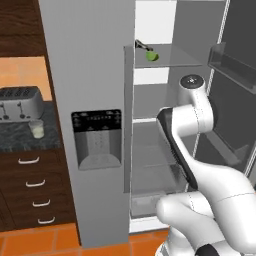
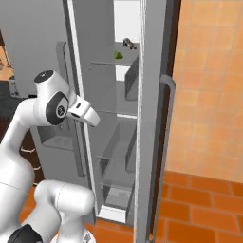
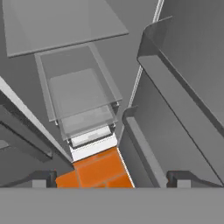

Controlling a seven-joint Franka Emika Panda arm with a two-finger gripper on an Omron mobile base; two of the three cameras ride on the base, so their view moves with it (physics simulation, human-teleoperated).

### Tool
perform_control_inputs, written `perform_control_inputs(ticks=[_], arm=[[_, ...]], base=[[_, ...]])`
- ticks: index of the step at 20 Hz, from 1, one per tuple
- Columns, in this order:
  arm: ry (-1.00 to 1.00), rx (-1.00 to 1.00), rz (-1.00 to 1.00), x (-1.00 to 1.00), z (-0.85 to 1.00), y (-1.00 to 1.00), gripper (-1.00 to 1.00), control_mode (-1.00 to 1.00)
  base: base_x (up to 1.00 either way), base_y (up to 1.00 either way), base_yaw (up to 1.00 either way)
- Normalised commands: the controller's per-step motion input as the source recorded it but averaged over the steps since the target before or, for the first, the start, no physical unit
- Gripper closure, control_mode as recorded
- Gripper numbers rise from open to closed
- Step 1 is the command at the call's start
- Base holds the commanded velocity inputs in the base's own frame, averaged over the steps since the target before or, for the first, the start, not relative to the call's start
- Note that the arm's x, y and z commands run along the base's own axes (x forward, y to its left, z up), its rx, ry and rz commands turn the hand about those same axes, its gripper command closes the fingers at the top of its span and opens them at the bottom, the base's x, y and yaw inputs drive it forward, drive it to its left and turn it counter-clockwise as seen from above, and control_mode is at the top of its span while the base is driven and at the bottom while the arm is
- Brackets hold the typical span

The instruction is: Grab a lemon wedge from the fridge and one ice cube from the ice bowl, and put them in the glass of lemonade.

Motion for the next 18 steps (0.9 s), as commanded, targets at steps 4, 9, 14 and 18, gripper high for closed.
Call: perform_control_inputs(ticks=[4, 9, 14, 18], arm=[[0.00, 0.00, 0.00, 0.00, 0.00, 0.00, -1.00, 1.00], [0.00, 0.00, 0.00, 0.00, 0.00, 0.00, -1.00, 1.00], [-0.21, 0.00, 0.19, 0.02, 0.77, -0.10, -1.00, -1.00], [-0.38, -0.04, 0.31, 0.00, 1.00, 0.00, -1.00, -1.00]], base=[[0.70, -0.44, 0.09], [0.68, -0.38, 0.09], [0.07, -0.05, 0.02], [0.00, 0.00, 0.00]])
